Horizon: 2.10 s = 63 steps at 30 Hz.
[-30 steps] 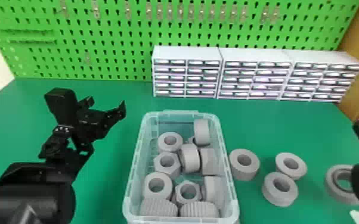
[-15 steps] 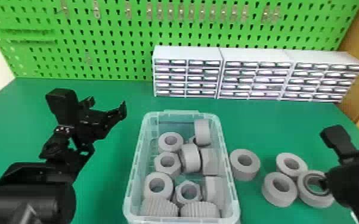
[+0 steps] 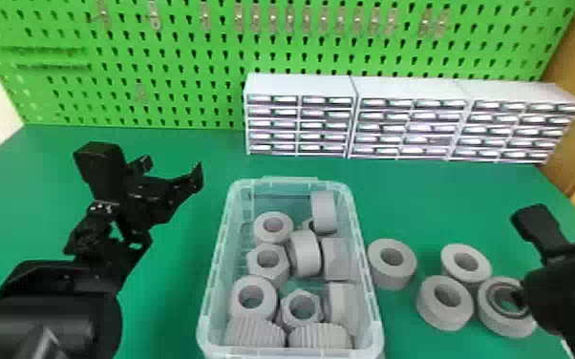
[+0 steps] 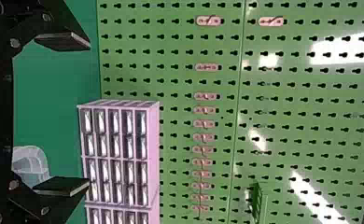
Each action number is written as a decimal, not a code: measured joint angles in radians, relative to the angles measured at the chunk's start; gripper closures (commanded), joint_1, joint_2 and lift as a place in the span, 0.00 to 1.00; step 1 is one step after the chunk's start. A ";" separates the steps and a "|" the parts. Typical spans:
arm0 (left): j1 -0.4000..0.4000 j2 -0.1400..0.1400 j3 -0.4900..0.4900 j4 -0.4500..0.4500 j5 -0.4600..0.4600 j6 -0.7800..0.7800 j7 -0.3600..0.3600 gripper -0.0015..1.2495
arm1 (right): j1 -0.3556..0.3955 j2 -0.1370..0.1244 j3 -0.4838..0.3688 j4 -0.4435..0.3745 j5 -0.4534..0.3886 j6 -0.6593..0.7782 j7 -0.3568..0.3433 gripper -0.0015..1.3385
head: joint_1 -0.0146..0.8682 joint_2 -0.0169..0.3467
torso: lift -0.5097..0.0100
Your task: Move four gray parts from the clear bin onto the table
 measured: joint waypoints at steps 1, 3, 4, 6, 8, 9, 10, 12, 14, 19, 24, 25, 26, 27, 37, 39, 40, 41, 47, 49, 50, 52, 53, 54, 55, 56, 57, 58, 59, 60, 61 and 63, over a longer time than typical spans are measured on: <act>0.000 0.000 0.000 0.000 0.000 0.000 0.000 0.20 | 0.001 0.000 0.000 0.000 0.001 0.000 0.000 0.94 | 0.79 0.12 | 0.89; 0.000 0.000 0.000 0.000 0.000 0.000 0.000 0.20 | 0.003 -0.001 0.000 0.001 0.002 0.000 0.000 0.94 | 0.79 0.12 | 0.89; 0.000 0.000 0.000 0.000 0.000 0.000 0.000 0.20 | 0.003 -0.001 0.000 0.002 0.002 0.000 0.002 0.93 | 0.79 0.12 | 0.89; 0.000 0.000 -0.001 0.000 0.000 0.000 0.000 0.20 | 0.004 -0.001 0.000 0.004 0.002 0.000 0.005 0.91 | 0.79 0.12 | 0.89; 0.000 0.000 -0.001 0.000 0.000 0.000 0.000 0.20 | 0.003 0.000 0.000 0.008 0.002 0.000 0.009 0.90 | 0.79 0.12 | 0.89; 0.000 0.000 -0.001 0.000 0.000 0.000 0.000 0.20 | 0.002 0.000 -0.001 0.010 0.002 0.000 0.010 0.89 | 0.79 0.12 | 0.89; 0.000 0.000 -0.001 0.000 0.000 0.000 0.000 0.20 | 0.002 0.001 -0.001 0.011 0.002 0.000 0.012 0.86 | 0.79 0.12 | 0.89; 0.000 0.000 0.000 0.000 0.000 0.000 0.000 0.20 | 0.000 0.002 -0.002 0.014 0.005 0.000 0.013 0.78 | 0.79 0.12 | 0.89; -0.001 0.000 0.000 0.000 0.000 0.000 0.000 0.20 | -0.002 0.002 0.002 0.015 0.016 0.000 0.015 0.73 | 0.79 0.12 | 0.89; 0.000 0.000 0.001 0.000 0.000 0.000 0.000 0.20 | -0.007 -0.004 0.022 0.015 0.054 0.005 0.017 0.61 | 0.79 0.12 | 0.89; 0.001 0.000 0.001 0.000 0.000 0.000 0.000 0.20 | -0.011 -0.013 0.044 0.015 0.085 0.013 0.017 0.51 | 0.79 0.12 | 0.89; 0.001 0.000 0.001 0.000 0.000 0.000 0.000 0.20 | -0.012 -0.015 0.049 0.015 0.091 0.015 0.017 0.49 | 0.79 0.12 | 0.89; 0.001 0.000 0.001 0.000 0.000 0.000 0.000 0.20 | -0.013 -0.016 0.052 0.015 0.095 0.016 0.017 0.47 | 0.79 0.12 | 0.89; 0.002 0.000 0.001 0.000 0.000 0.000 0.000 0.20 | -0.014 -0.017 0.055 0.015 0.098 0.018 0.017 0.45 | 0.79 0.12 | 0.89; 0.002 0.000 0.001 0.000 0.000 0.000 0.000 0.20 | -0.017 -0.021 0.076 0.015 0.123 0.028 0.017 0.39 | 0.79 0.12 | 0.89; 0.002 0.000 0.001 0.000 0.000 0.000 0.000 0.20 | -0.018 -0.022 0.078 0.015 0.125 0.028 0.017 0.39 | 0.79 0.12 | 0.89; 0.002 0.000 0.001 0.000 0.000 0.000 0.000 0.20 | -0.019 -0.022 0.078 0.015 0.125 0.029 0.017 0.40 | 0.79 0.12 | 0.89; 0.002 0.000 0.001 0.000 0.000 0.000 0.000 0.20 | -0.020 -0.023 0.079 0.015 0.126 0.029 0.017 0.40 | 0.79 0.12 | 0.89; 0.002 0.000 0.001 0.000 0.000 0.000 0.000 0.20 | -0.021 -0.023 0.081 0.015 0.127 0.031 0.017 0.39 | 0.79 0.12 | 0.89; 0.003 0.000 0.002 0.000 0.000 0.000 0.000 0.20 | -0.022 -0.022 0.082 0.015 0.128 0.033 0.017 0.39 | 0.79 0.12 | 0.89; 0.004 0.000 0.003 0.000 0.000 0.000 0.000 0.20 | -0.024 -0.021 0.083 0.014 0.128 0.034 0.017 0.39 | 0.79 0.12 | 0.89; 0.004 0.000 0.003 0.000 0.000 0.000 0.000 0.20 | -0.026 -0.019 0.085 0.007 0.129 0.038 0.017 0.39 | 0.79 0.12 | 0.89; 0.004 0.000 0.003 0.000 0.000 0.000 0.000 0.20 | -0.027 -0.018 0.086 0.003 0.129 0.039 0.017 0.39 | 0.79 0.12 | 0.89; 0.004 0.000 0.003 0.000 0.000 0.000 0.000 0.20 | -0.028 -0.017 0.086 -0.002 0.130 0.041 0.017 0.39 | 0.79 0.12 | 0.89; 0.005 0.000 0.003 0.000 0.000 0.000 0.000 0.20 | -0.029 -0.015 0.086 -0.010 0.130 0.042 0.017 0.39 | 0.79 0.12 | 0.89; 0.005 0.000 0.003 0.000 0.000 0.000 0.000 0.20 | -0.030 -0.013 0.084 -0.017 0.129 0.043 0.017 0.39 | 0.79 0.12 | 0.89; 0.005 0.000 0.003 0.000 0.000 0.000 0.000 0.20 | -0.031 -0.012 0.082 -0.026 0.126 0.043 0.017 0.39 | 0.79 0.12 | 0.89; 0.005 0.000 0.003 0.000 0.000 0.000 0.000 0.20 | -0.032 -0.009 0.078 -0.039 0.120 0.043 0.017 0.39 | 0.79 0.12 | 0.89; 0.005 0.000 0.003 0.000 0.000 0.000 0.000 0.20 | -0.032 -0.007 0.075 -0.049 0.115 0.042 0.017 0.39 | 0.79 0.12 | 0.89; 0.005 0.000 0.003 0.000 0.000 0.000 0.000 0.20 | -0.033 -0.005 0.072 -0.060 0.110 0.040 0.017 0.39 | 0.79 0.12 | 0.89; 0.005 0.000 0.003 0.000 0.000 0.000 0.000 0.20 | -0.035 -0.002 0.069 -0.076 0.102 0.037 0.017 0.39 | 0.79 0.12 | 0.89; 0.005 0.000 0.003 0.000 0.000 0.000 0.001 0.20 | -0.039 0.004 0.064 -0.099 0.087 0.028 0.017 0.39 | 0.79 0.12 | 0.89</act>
